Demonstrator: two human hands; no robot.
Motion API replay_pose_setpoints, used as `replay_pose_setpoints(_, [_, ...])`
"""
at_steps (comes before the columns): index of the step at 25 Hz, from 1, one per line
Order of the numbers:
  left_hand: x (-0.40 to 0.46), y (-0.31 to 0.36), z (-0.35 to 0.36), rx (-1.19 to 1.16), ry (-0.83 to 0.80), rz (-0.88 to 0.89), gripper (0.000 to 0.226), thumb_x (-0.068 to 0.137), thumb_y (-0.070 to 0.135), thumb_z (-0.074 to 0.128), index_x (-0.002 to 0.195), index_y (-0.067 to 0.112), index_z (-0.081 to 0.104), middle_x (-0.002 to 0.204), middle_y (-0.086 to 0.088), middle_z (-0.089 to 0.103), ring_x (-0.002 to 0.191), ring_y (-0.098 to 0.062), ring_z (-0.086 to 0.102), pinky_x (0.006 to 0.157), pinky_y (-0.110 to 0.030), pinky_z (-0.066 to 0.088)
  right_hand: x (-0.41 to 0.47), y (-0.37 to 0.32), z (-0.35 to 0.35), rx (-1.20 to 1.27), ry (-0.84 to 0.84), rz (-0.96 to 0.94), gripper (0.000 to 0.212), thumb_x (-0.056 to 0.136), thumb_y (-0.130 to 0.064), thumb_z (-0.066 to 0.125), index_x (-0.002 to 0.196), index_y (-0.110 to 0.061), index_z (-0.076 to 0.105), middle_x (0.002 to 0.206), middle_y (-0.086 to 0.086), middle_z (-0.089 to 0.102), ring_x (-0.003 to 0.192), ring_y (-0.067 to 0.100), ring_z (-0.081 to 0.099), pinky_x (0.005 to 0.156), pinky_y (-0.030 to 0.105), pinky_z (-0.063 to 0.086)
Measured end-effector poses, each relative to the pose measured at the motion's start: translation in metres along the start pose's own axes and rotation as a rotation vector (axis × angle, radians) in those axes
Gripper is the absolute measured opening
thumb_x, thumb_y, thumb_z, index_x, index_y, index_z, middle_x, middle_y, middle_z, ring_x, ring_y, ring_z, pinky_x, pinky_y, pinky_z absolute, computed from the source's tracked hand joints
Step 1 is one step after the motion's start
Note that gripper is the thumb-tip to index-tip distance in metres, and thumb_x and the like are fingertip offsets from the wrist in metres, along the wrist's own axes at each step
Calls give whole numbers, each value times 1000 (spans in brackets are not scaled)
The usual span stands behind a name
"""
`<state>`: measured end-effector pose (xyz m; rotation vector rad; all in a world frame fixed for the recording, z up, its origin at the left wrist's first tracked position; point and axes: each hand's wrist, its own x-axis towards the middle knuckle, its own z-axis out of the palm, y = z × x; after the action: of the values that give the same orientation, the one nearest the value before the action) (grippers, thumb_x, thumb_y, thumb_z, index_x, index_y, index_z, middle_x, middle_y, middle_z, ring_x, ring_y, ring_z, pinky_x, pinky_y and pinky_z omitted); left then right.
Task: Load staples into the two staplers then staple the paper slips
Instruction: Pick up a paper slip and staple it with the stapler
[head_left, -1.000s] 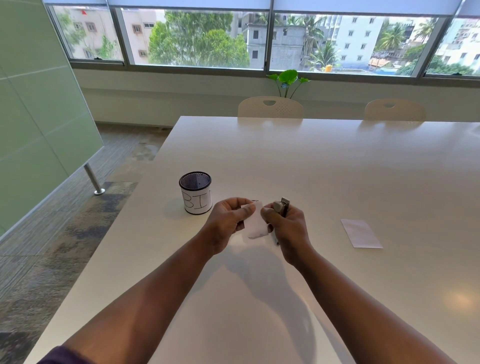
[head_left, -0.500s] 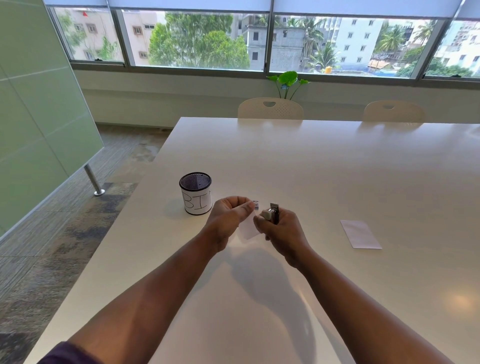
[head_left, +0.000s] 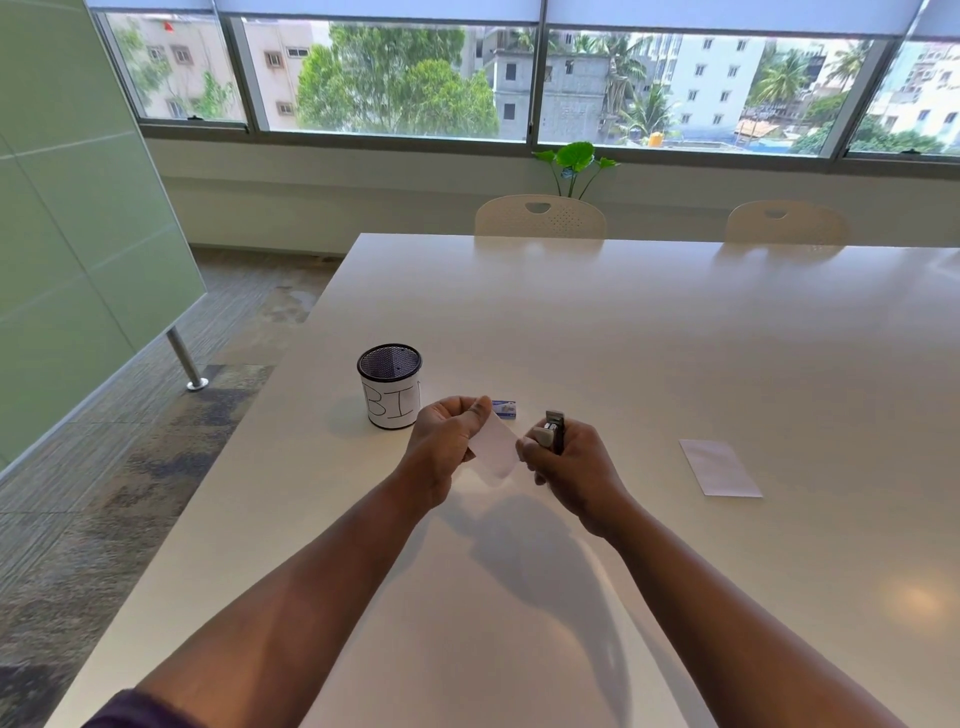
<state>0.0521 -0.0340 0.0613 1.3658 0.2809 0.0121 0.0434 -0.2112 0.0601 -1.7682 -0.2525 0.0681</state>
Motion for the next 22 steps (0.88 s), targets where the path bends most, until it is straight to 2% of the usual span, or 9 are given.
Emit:
replay_pose_setpoints(2, [-1, 1, -7, 70, -57, -36, 10, 92, 27, 74, 88, 18, 72, 79, 0, 72, 63, -10, 62, 53, -22, 52, 2, 4, -3, 26, 48, 30, 20, 90, -10, 67, 76, 1, 59, 67, 8, 57, 54, 16, 50, 50, 23, 45])
replay_pose_setpoints(3, [-1, 1, -11, 96, -100, -68, 5, 91, 23, 75, 91, 18, 73, 84, -3, 72, 62, -10, 62, 51, -21, 52, 3, 6, -6, 52, 71, 41, 21, 90, -11, 68, 79, 4, 59, 66, 7, 57, 53, 16, 51, 49, 25, 45])
replay_pose_setpoints(6, [0, 2, -22, 81, -134, -110, 16, 92, 5, 71, 101, 19, 69, 98, -10, 75, 73, -15, 70, 54, -25, 57, 6, 7, -11, 124, 99, 68, 19, 91, -17, 70, 84, -3, 60, 63, 6, 57, 51, 20, 51, 49, 30, 43])
replay_pose_setpoints(10, [2, 4, -23, -62, -64, -74, 23, 94, -5, 63, 100, 18, 60, 102, -16, 71, 82, -26, 74, 56, -28, 60, 6, 6, -5, 241, 93, 132, 33, 90, -31, 77, 103, -11, 54, 71, 3, 61, 48, 15, 47, 44, 28, 42])
replay_pose_setpoints(12, [4, 5, -20, -117, -40, -47, 25, 93, -6, 64, 105, 16, 60, 107, -18, 69, 87, -27, 74, 58, -29, 61, 4, 5, 0, 291, 52, 170, 40, 90, -38, 76, 111, -15, 51, 77, 5, 60, 48, 13, 46, 44, 28, 41])
replay_pose_setpoints(15, [5, 6, -16, -194, -3, -31, 32, 90, -3, 70, 115, 16, 63, 112, -18, 70, 95, -29, 74, 64, -29, 61, 3, 6, 7, 324, 4, 187, 42, 94, -40, 70, 119, -13, 48, 85, 10, 58, 49, 12, 48, 46, 28, 42])
replay_pose_setpoints(18, [7, 6, -15, -230, 16, -70, 23, 92, 2, 70, 111, 14, 67, 110, -14, 74, 96, -27, 74, 65, -30, 61, 2, 6, 11, 338, -20, 165, 41, 94, -36, 71, 119, -12, 50, 88, 9, 58, 55, 14, 53, 48, 29, 45])
replay_pose_setpoints(22, [5, 3, -14, -253, 28, -99, 15, 92, 7, 71, 105, 11, 68, 104, -11, 75, 93, -24, 73, 67, -30, 62, 3, 8, 16, 335, -3, 175, 39, 88, -35, 78, 117, -13, 62, 97, 7, 68, 74, 15, 65, 63, 30, 55])
